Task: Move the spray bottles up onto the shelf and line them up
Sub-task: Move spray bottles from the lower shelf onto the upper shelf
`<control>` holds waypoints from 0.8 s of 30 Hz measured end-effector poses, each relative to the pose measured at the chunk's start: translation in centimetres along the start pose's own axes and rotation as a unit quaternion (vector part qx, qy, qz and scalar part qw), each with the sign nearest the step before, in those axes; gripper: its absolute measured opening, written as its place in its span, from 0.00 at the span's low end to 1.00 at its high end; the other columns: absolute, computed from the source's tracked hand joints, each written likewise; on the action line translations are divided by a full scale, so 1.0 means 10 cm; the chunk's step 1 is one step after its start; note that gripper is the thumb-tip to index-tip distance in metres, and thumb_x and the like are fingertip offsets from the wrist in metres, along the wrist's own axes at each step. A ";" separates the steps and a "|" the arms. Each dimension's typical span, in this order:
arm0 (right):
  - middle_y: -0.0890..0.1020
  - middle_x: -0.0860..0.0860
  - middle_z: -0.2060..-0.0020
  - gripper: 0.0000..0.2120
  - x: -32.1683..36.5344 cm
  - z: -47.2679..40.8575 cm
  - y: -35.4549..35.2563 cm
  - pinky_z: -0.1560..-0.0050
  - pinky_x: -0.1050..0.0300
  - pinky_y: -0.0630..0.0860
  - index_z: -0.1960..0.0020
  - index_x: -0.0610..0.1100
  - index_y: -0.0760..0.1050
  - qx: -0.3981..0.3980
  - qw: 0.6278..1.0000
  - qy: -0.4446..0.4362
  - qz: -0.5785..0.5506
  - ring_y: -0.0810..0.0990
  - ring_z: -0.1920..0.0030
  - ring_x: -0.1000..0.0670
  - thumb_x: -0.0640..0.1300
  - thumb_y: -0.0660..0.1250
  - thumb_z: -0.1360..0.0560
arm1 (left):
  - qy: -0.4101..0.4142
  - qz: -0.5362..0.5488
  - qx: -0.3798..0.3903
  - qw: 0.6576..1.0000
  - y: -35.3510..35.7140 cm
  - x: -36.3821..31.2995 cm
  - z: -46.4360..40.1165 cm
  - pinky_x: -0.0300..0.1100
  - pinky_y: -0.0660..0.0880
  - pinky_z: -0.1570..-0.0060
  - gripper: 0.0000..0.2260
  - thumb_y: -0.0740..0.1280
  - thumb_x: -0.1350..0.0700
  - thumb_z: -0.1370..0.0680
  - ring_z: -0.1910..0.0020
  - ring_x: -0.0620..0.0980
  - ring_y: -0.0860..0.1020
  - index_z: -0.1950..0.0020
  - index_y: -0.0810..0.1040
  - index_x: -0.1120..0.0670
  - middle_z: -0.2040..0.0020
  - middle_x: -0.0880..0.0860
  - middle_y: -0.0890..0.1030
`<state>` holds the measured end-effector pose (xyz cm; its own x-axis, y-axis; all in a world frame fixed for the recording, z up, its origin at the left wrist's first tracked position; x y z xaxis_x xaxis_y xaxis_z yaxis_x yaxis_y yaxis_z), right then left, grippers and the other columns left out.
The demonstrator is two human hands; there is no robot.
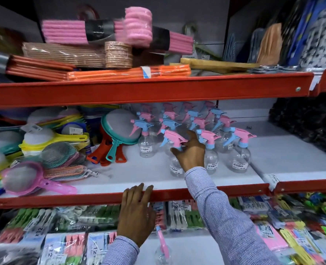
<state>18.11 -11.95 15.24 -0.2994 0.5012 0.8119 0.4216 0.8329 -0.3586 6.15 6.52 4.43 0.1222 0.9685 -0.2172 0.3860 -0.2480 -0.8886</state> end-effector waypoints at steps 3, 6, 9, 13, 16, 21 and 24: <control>0.87 0.44 0.54 0.37 -0.05 0.02 0.01 0.44 0.50 0.82 0.29 0.49 0.67 -0.014 0.999 0.004 -0.033 0.85 0.54 0.44 0.37 0.76 0.35 | 0.005 0.000 -0.002 1.000 0.01 -0.01 0.00 0.60 0.67 0.30 0.29 0.69 0.53 0.33 0.36 0.58 0.74 0.31 0.71 0.51 0.35 0.56 0.77; 0.84 0.46 0.60 0.39 -0.07 0.03 0.05 0.46 0.47 0.82 0.26 0.50 0.61 -0.003 0.998 0.006 -0.055 0.82 0.60 0.45 0.36 0.73 0.32 | 0.005 -0.002 0.001 1.000 0.02 -0.01 0.00 0.60 0.65 0.29 0.29 0.69 0.52 0.32 0.34 0.57 0.73 0.30 0.70 0.50 0.33 0.55 0.76; 0.84 0.43 0.63 0.42 -0.07 0.04 0.07 0.48 0.49 0.82 0.23 0.50 0.58 -0.009 0.999 -0.001 -0.046 0.82 0.62 0.43 0.35 0.71 0.32 | 0.010 -0.002 -0.004 1.000 0.02 -0.01 -0.01 0.60 0.66 0.29 0.29 0.70 0.52 0.32 0.35 0.58 0.73 0.31 0.70 0.51 0.34 0.56 0.76; 0.85 0.42 0.63 0.44 -0.07 0.05 0.08 0.47 0.50 0.82 0.22 0.50 0.55 -0.012 1.000 -0.006 -0.025 0.83 0.61 0.42 0.36 0.72 0.31 | 0.015 0.001 -0.012 1.000 0.02 -0.01 0.00 0.60 0.65 0.29 0.30 0.69 0.52 0.32 0.35 0.58 0.73 0.31 0.70 0.51 0.34 0.56 0.76; 0.87 0.41 0.58 0.45 -0.04 0.08 0.05 0.45 0.48 0.82 0.22 0.50 0.54 -0.014 1.000 -0.021 -0.015 0.85 0.57 0.41 0.38 0.74 0.31 | 0.017 0.002 -0.009 1.000 0.03 -0.01 -0.01 0.59 0.64 0.28 0.30 0.68 0.51 0.31 0.34 0.57 0.72 0.29 0.69 0.51 0.33 0.56 0.75; 0.86 0.44 0.49 0.40 0.09 0.26 -0.19 0.44 0.51 0.81 0.25 0.51 0.61 -0.036 0.997 -0.055 0.029 0.85 0.50 0.45 0.43 0.76 0.32 | 0.034 -0.003 -0.020 0.999 -0.01 0.01 -0.02 0.58 0.65 0.28 0.31 0.68 0.50 0.32 0.32 0.59 0.72 0.29 0.68 0.51 0.31 0.57 0.74; 0.85 0.52 0.57 0.21 0.07 0.64 -0.42 0.54 0.67 0.79 0.38 0.52 0.73 -0.074 0.989 -0.131 -0.001 0.81 0.61 0.59 0.44 0.72 0.29 | 0.003 -0.017 -0.032 0.999 -0.07 0.25 -0.03 0.61 0.61 0.27 0.30 0.70 0.49 0.32 0.30 0.60 0.70 0.31 0.70 0.51 0.30 0.57 0.74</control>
<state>10.62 -13.60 14.42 -0.5035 0.5589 0.6589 0.5355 0.8003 -0.2697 6.46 9.12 4.63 0.1134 0.9761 -0.1852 0.4480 -0.2166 -0.8674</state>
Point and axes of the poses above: each hand's wrist, its own z-axis away from the middle knuckle, its own y-axis out of the palm, x = y × z, the point moved 9 cm from there along -z, towards the middle knuckle
